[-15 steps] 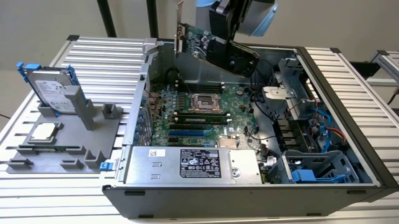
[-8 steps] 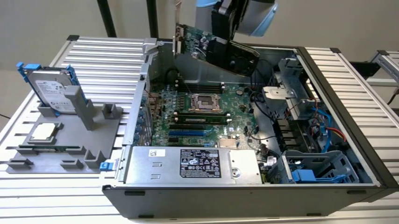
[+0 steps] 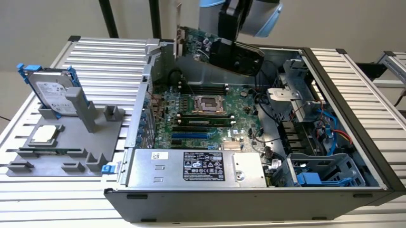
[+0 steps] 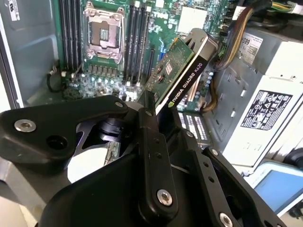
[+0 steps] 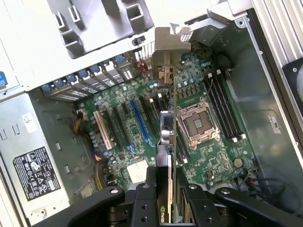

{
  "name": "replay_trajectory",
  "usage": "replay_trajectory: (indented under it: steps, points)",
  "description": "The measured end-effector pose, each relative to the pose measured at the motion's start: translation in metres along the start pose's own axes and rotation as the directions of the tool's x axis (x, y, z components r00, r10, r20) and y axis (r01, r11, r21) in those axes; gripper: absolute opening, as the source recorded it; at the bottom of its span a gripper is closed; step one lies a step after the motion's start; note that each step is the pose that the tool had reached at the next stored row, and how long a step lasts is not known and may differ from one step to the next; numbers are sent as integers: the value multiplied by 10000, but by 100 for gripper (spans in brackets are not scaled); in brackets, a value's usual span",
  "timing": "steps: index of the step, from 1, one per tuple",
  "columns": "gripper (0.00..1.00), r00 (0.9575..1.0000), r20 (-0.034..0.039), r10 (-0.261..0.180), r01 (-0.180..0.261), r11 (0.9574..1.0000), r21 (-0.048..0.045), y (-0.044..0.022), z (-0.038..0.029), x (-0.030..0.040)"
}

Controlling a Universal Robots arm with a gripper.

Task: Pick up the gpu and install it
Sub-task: 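Insert the gpu into the slot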

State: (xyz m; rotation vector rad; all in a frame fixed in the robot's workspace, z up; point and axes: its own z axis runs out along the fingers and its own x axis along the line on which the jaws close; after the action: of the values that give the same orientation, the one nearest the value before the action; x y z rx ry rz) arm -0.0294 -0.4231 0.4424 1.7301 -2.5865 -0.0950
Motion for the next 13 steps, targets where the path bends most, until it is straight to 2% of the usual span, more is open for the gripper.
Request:
replay_trajectory:
  steps: [7, 13]
  points:
    - [0, 9977, -47, -670, 670, 9978, -8, 1, -3, -1]
    - [0, 9923, -85, -1235, 1235, 9923, -17, 1, -5, -2]
